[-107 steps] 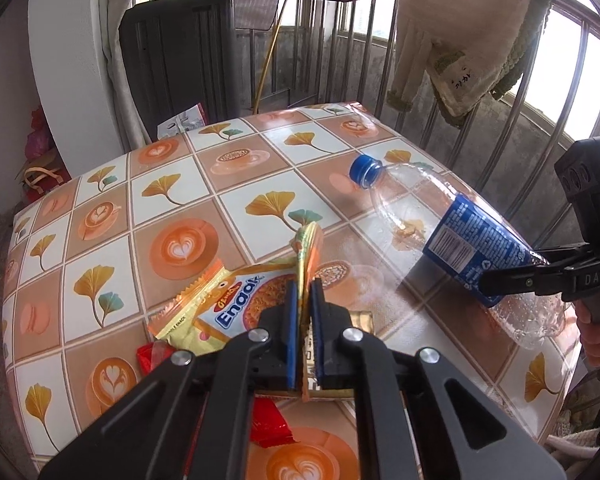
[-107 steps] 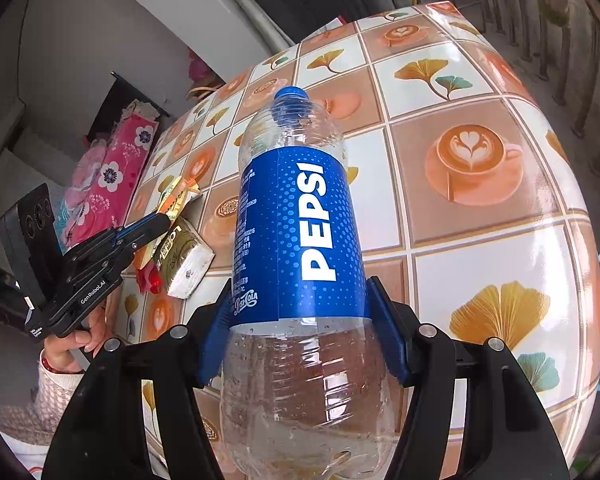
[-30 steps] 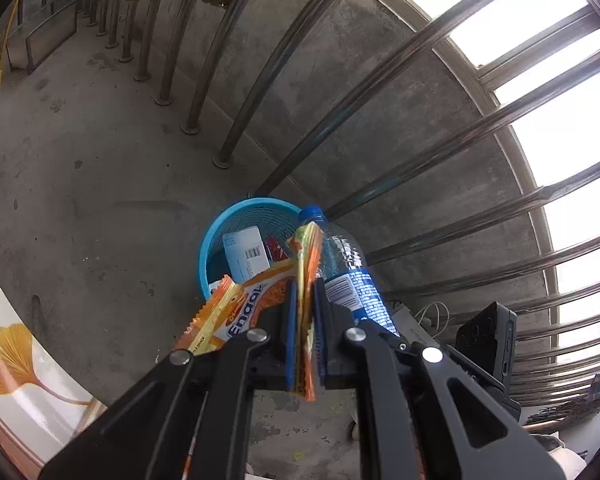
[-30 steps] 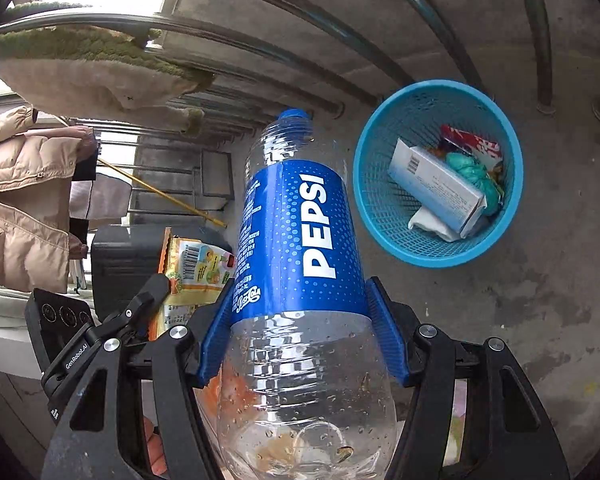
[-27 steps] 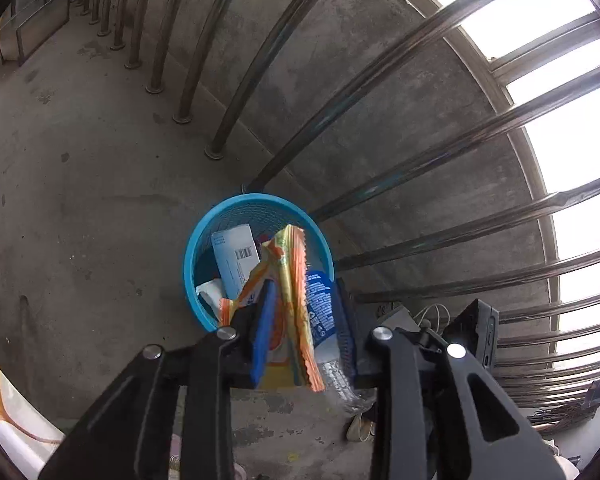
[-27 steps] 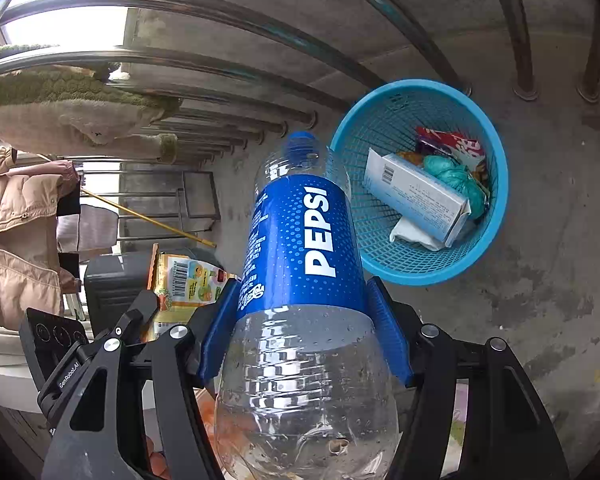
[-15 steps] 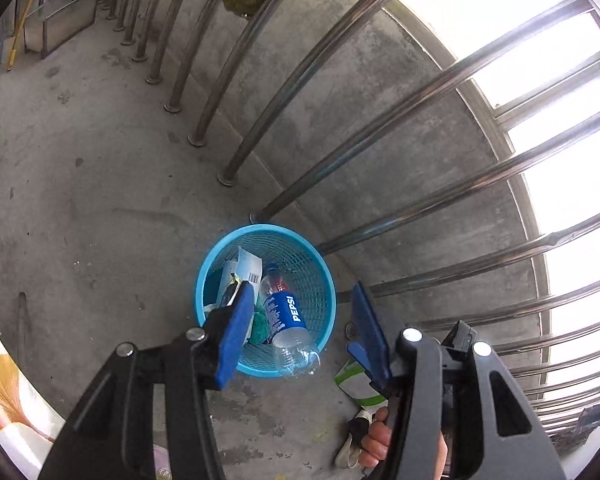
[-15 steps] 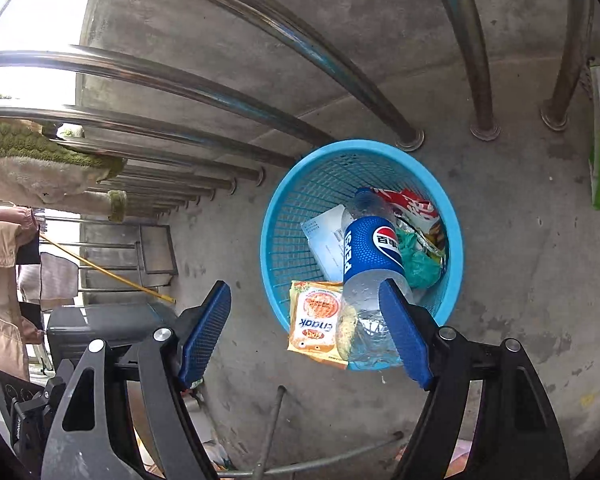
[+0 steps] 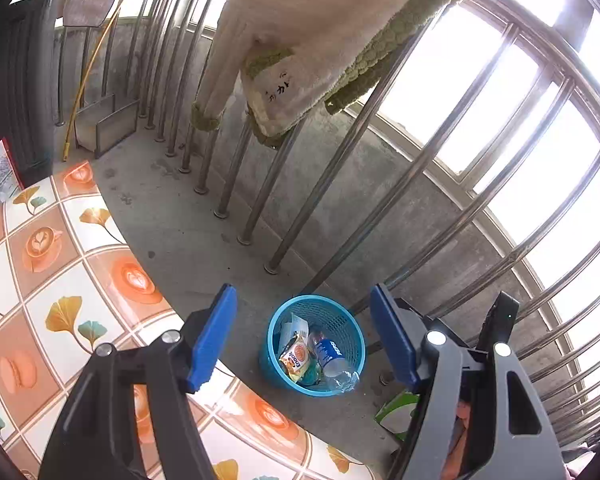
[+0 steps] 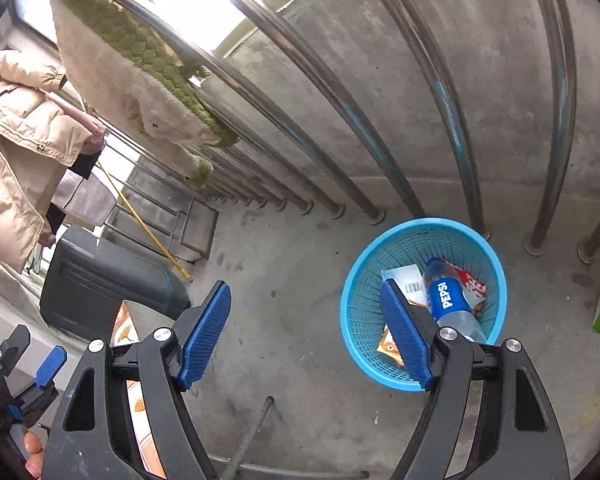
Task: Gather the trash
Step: 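Move both tools back from the wastebasket to the table, then grasp the red packet with the left tool while the right tool grasps the gold tissue pack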
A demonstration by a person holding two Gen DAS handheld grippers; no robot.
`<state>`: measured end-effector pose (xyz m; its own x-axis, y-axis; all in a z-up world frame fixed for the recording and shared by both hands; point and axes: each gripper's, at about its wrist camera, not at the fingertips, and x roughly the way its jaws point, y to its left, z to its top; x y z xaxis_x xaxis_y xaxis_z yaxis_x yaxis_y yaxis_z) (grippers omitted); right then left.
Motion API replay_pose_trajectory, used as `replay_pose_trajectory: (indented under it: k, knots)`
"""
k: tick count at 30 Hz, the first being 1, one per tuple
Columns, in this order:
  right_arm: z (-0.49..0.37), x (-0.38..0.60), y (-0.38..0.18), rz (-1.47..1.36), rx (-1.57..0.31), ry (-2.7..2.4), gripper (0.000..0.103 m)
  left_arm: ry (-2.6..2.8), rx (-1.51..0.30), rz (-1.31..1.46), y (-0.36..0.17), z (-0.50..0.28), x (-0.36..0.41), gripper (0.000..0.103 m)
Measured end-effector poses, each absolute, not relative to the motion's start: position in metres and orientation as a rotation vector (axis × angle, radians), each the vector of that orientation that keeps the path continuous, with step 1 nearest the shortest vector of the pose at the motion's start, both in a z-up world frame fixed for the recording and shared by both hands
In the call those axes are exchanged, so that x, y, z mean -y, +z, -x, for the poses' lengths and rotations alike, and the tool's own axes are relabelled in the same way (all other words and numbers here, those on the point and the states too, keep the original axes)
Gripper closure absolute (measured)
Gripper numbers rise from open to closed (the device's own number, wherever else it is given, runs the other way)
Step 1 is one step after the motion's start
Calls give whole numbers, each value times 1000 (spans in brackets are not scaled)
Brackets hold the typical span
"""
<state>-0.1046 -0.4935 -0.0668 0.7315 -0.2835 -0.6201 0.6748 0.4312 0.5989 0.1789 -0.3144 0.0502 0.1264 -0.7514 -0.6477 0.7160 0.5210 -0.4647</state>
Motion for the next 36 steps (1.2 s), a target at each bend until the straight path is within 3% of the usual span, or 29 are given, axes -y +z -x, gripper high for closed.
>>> replay_pose_trajectory:
  k: [6,12,17,24,36]
  knots:
    - [34,421,-9,-774,-517,-274,29,-929,-821,2,69,-159,184,31]
    - [-27,323,1,-674,-682,78,29,-593,-779,82,55,-153,21,31]
    - [-58,224,-6,-531,-817,368,29,-386,-815,130,17,-129,-66,31]
    - [-73,117,-27,-277,-979,629,18,-283,-903,186,-28,-112,-115,31]
    - [-95,43,-54,-21,-1073,730,16,-221,-965,69,-75,-120,-111,34]
